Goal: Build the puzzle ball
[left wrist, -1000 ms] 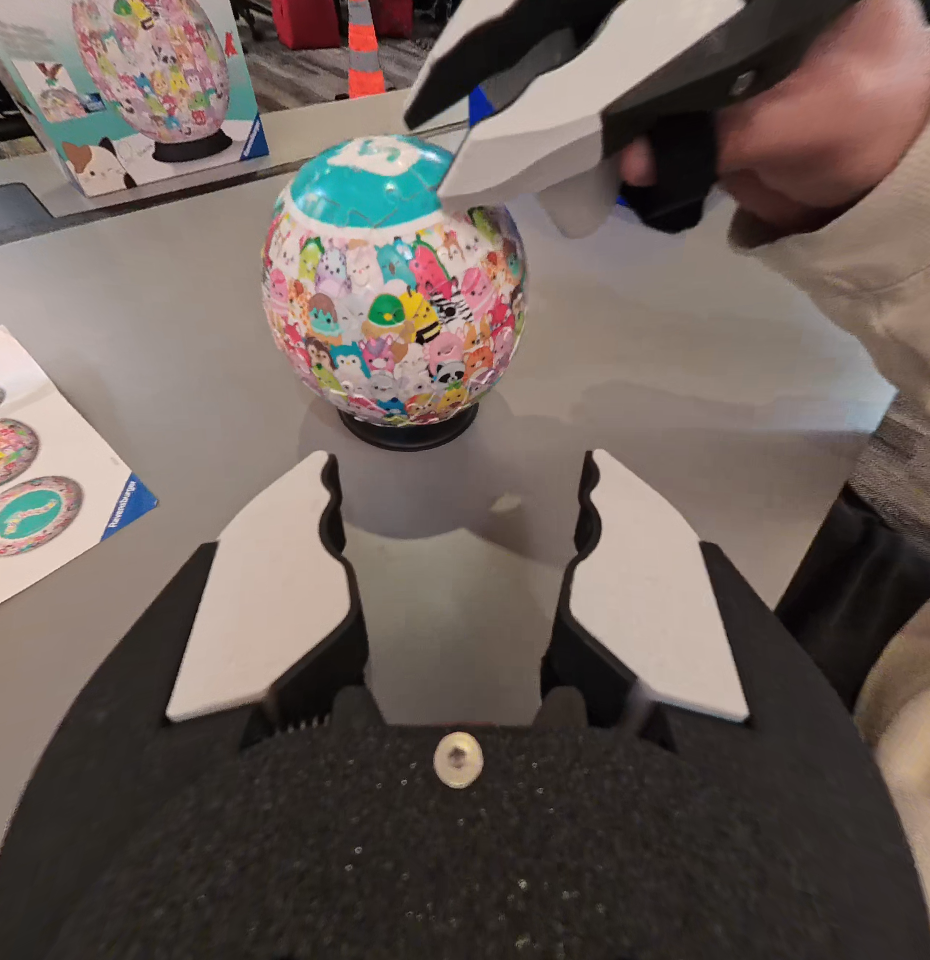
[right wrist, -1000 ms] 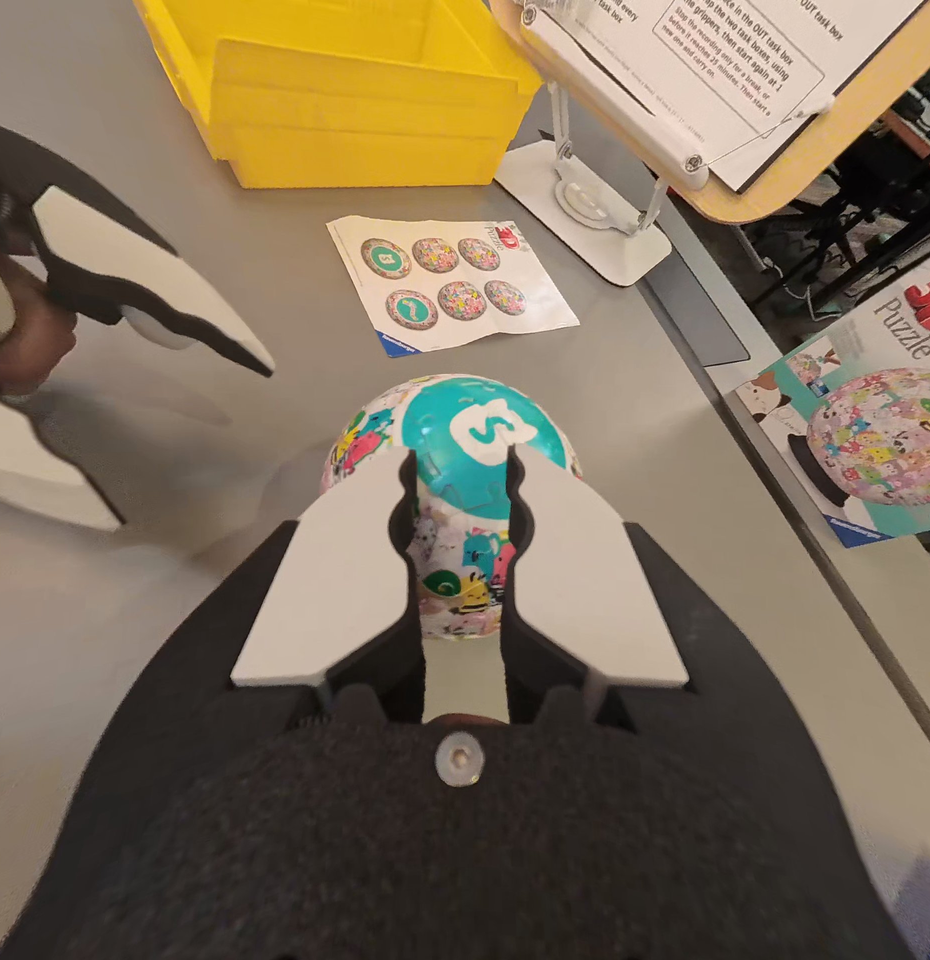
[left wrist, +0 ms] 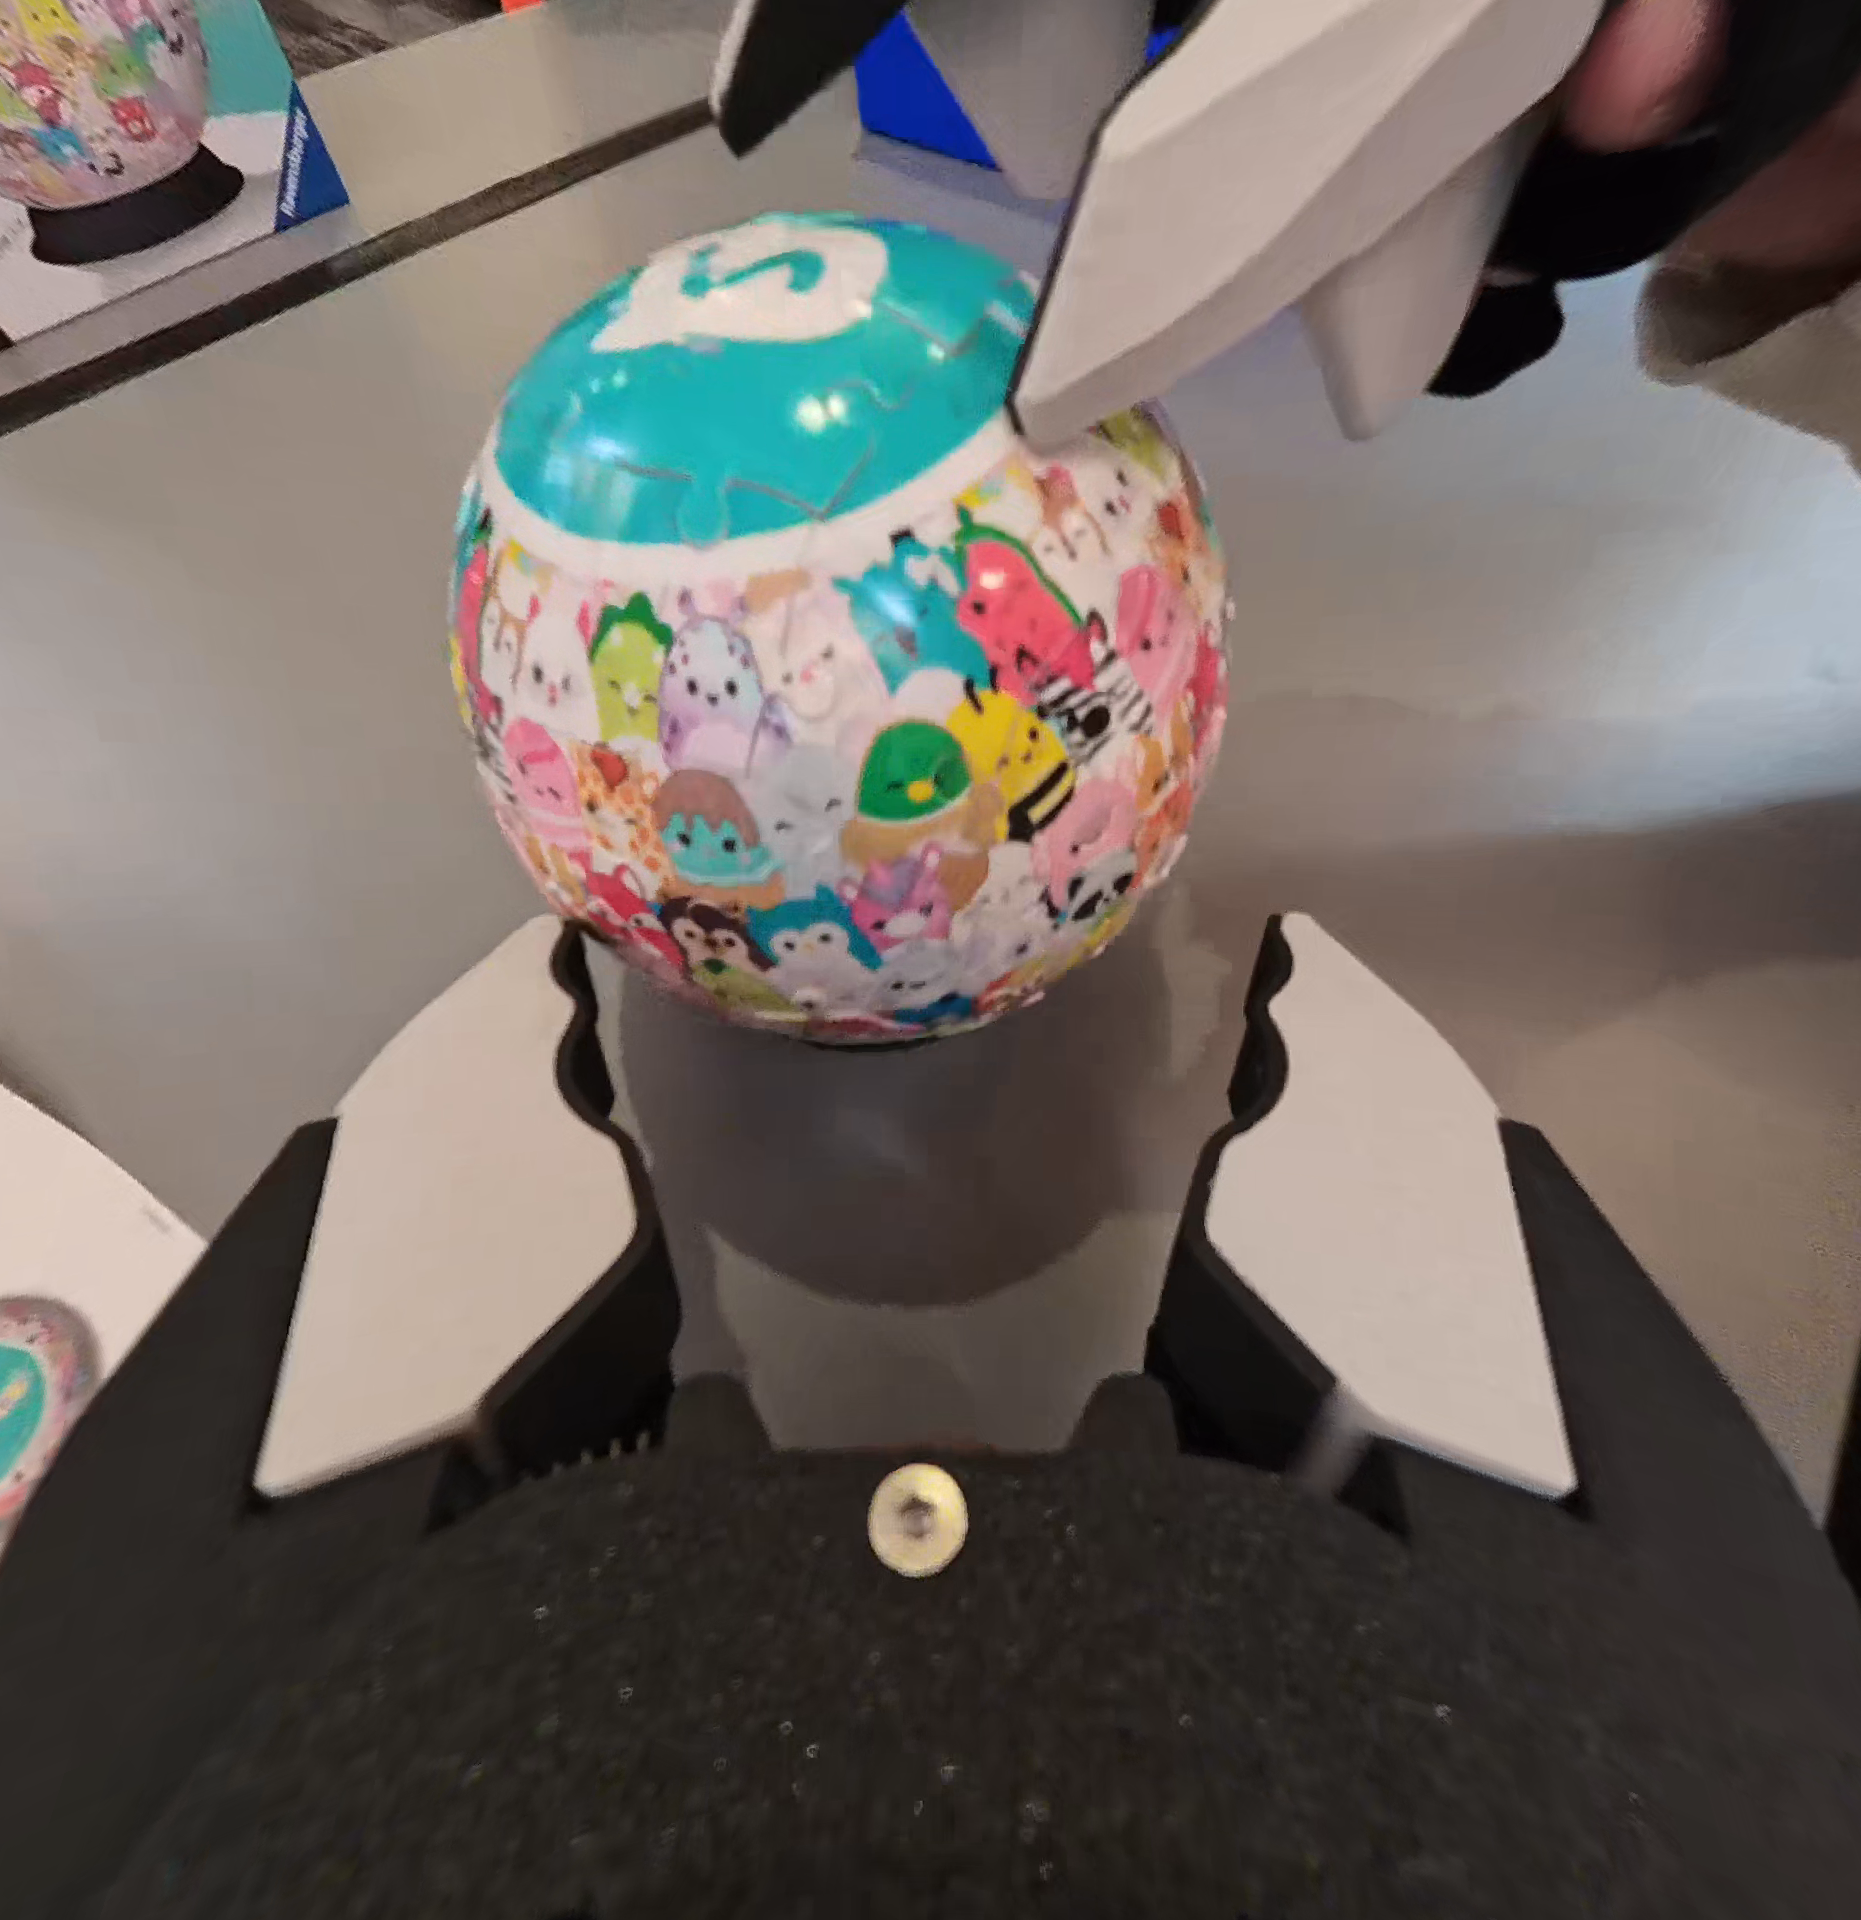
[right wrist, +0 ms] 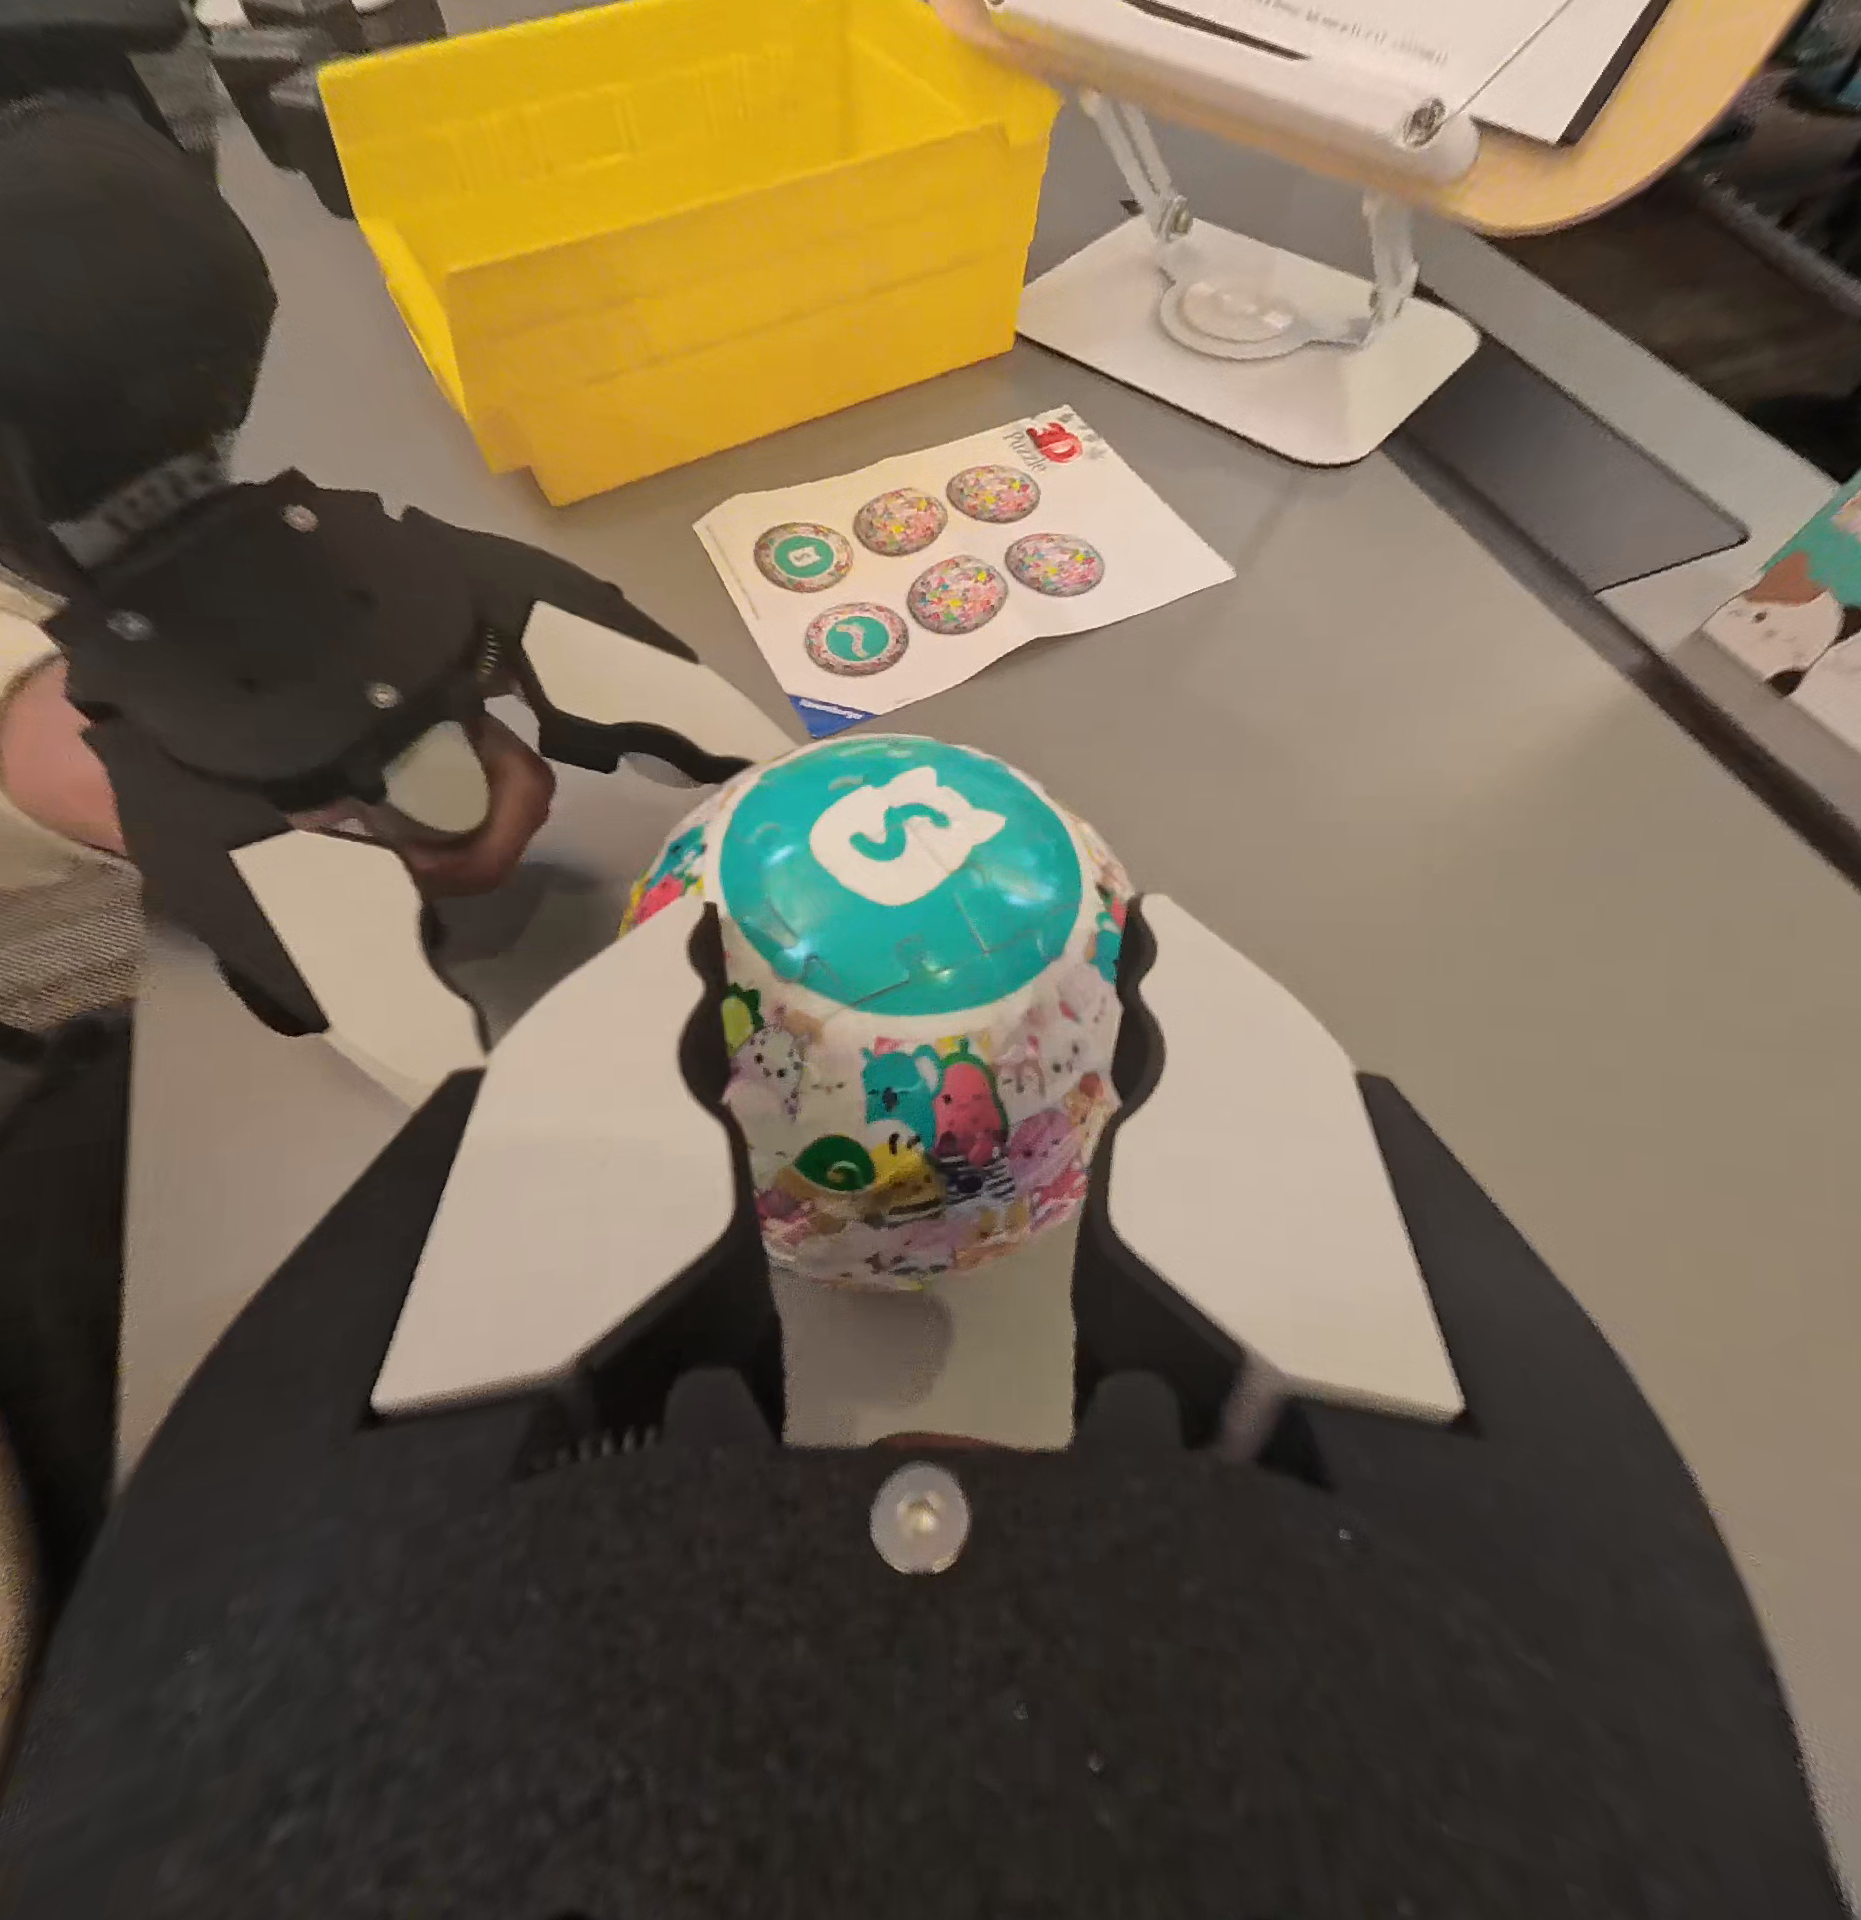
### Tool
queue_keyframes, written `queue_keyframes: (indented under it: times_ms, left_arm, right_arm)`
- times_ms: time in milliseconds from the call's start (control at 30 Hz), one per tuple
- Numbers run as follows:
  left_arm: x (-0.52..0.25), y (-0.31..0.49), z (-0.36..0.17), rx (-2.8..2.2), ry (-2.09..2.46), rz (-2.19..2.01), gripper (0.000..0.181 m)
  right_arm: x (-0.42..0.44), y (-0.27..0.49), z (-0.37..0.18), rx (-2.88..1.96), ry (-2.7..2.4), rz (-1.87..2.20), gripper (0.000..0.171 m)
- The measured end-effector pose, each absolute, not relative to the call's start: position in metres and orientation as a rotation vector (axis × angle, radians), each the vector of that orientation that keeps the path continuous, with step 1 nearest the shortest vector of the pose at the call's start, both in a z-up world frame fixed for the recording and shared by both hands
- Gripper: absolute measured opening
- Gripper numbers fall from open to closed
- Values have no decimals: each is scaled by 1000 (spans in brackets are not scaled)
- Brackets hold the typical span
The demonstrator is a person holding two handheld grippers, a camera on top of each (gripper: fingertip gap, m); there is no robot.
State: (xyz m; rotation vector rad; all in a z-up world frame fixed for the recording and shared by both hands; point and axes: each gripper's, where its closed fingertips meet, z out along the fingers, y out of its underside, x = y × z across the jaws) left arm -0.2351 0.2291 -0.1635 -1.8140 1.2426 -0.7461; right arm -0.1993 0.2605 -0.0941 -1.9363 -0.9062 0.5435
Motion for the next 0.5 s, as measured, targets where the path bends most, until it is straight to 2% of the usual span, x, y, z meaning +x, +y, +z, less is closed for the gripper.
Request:
queue_keyframes:
  times_ms: [167, 500]
  left_arm:
    - [-232, 235, -163, -1824, 1213, -746, 114]
    - [-232, 238, -165, -1833, 1188, -760, 108]
  right_arm:
    - [-199, 259, -93, -1920, -849, 682, 51]
    - [-199, 259, -92, -1911, -828, 719, 47]
